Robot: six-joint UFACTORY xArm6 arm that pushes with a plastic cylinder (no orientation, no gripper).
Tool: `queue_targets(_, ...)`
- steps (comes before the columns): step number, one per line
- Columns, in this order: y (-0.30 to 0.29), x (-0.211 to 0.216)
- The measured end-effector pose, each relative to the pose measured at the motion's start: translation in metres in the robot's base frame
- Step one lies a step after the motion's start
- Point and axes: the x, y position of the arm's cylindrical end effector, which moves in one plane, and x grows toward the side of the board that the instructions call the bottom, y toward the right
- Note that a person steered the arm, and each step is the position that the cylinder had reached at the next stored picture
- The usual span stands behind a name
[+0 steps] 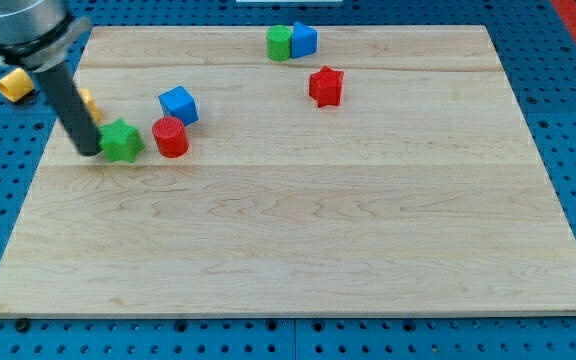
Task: Separate the green star and yellow hexagon
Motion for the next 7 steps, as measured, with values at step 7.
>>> queue_targets(7, -0.017, -0.077)
